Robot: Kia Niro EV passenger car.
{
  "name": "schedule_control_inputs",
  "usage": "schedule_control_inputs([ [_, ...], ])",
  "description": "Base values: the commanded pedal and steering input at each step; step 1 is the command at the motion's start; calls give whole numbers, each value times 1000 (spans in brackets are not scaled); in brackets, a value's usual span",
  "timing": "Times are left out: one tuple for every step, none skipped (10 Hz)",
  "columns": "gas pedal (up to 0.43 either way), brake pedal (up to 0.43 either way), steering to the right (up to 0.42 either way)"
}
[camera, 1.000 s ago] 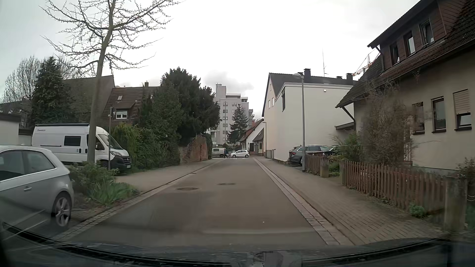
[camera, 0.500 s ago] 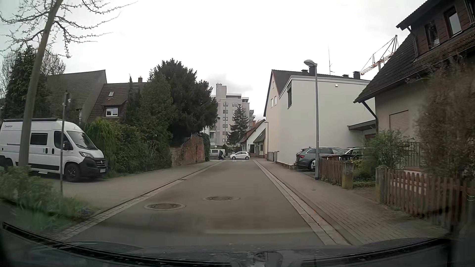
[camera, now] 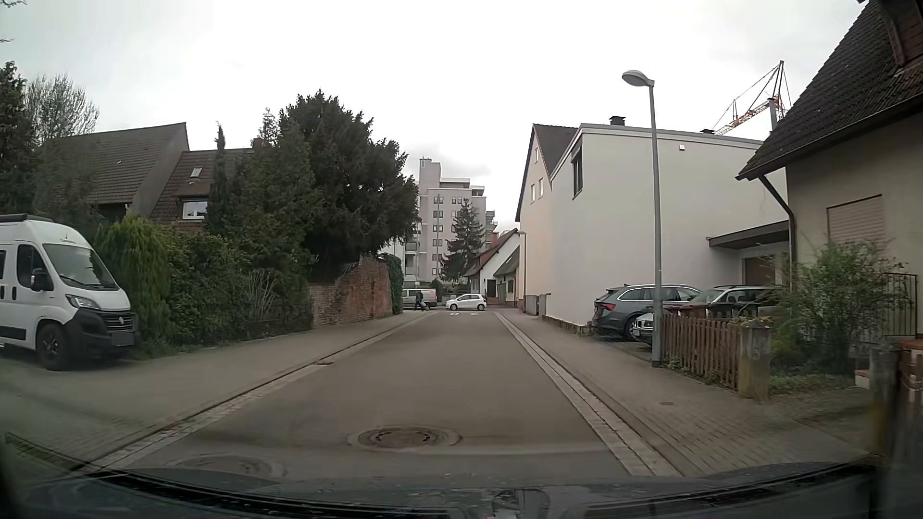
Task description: Follow the waypoints while adhering to traffic rules and regulations
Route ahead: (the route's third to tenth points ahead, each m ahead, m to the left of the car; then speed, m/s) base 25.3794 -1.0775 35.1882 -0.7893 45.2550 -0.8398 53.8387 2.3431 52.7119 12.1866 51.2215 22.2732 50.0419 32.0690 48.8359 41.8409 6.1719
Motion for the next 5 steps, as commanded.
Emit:
schedule_control_inputs([
  [98,0,0],
  [98,0,0],
  [98,0,-1],
  [98,0,-1],
  [98,0,-1],
])
